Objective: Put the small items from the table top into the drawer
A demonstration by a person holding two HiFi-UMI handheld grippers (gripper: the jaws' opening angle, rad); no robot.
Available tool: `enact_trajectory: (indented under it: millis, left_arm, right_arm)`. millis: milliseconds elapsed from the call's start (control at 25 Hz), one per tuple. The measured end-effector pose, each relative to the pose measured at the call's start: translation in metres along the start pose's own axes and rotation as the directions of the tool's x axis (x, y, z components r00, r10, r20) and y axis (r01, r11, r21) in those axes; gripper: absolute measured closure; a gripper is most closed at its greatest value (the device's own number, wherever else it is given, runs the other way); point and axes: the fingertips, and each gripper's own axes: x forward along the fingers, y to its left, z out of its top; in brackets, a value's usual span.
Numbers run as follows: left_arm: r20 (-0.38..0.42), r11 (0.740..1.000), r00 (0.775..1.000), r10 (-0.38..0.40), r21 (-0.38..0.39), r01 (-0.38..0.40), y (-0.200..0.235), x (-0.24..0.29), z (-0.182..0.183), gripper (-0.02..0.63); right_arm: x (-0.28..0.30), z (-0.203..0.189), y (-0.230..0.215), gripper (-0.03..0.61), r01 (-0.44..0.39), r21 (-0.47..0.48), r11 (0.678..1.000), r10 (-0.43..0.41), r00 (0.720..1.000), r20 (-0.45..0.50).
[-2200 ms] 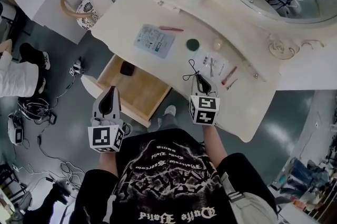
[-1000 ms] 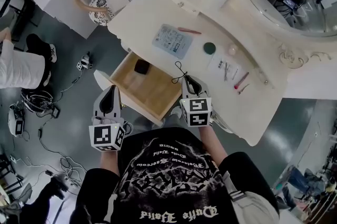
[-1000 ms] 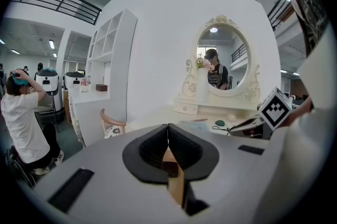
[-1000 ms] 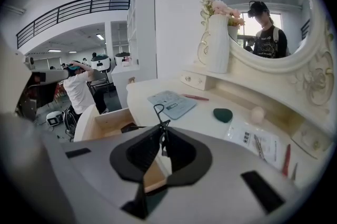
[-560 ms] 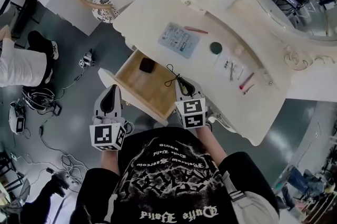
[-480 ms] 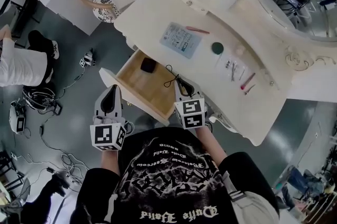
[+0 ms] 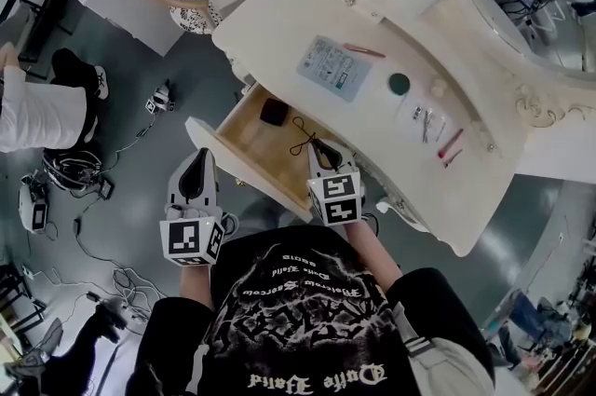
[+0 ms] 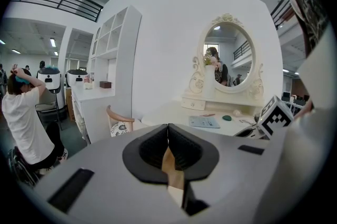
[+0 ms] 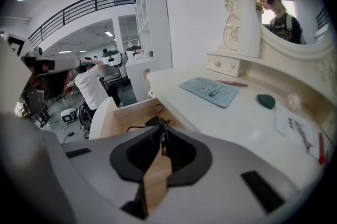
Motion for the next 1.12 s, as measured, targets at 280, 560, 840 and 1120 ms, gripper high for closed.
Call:
enact_trajectory:
  millis: [280,560,840,1120]
  left_arm:
    - [-0.025,1.0,0.999,-0.028,0.009,0.029,0.004,0.0,-0.008,0.598]
    - [-0.032,0.997,0.997,-0.074,0.023,0.074,0.002,0.003,-0.01,0.598]
    - [-0.053,0.995,0.995,-0.088,0.051,0.09,0.001,0.003,-0.011,0.598]
    - [-0.073,0.996,0.996,-0.045,0.075,0.051,0.018,-0.002,-0.013,0.598]
  right_arm:
    - [0.015,-0.013,0.004,0.535,0.009,0.035,0.999,-0.008,0.999,-0.033]
    - [0.028,-0.021,0.004,0.536,0.033,0.083,0.996,-0.029,0.998,-0.048]
    - [0.05,-0.024,0.007,0.537,0.027,0.085,0.996,-0.02,0.996,-0.088]
    - [0.074,-0.037,0.0,0.537,0.059,0.121,0.991,-0.041,0.989,-0.143]
